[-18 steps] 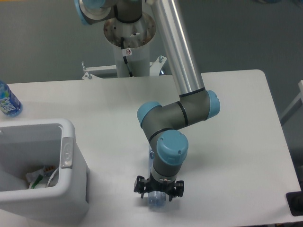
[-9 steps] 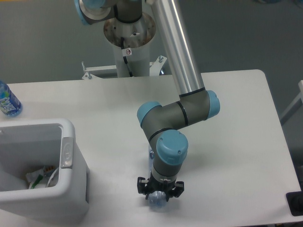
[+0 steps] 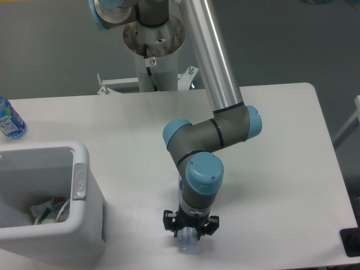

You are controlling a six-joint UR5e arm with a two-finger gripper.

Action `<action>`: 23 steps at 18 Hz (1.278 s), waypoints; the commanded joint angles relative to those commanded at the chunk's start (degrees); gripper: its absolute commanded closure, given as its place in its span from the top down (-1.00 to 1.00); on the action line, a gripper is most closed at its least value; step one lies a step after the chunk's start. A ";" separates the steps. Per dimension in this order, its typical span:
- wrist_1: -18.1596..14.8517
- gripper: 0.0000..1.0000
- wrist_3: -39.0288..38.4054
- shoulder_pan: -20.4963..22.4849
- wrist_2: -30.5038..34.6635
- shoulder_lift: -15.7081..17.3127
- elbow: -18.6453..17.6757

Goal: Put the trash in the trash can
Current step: 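Lower the gripper around the clear plastic bottle's cap end, then close the gripper on the bottle and lift it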

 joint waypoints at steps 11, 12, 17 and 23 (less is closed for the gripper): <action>-0.26 0.17 0.00 0.53 -1.23 3.52 0.70; -0.26 0.17 -0.09 0.70 -1.32 3.87 1.05; -0.26 0.10 -0.79 1.75 -4.74 5.01 3.86; -0.26 0.10 -1.05 4.12 -10.62 8.79 6.50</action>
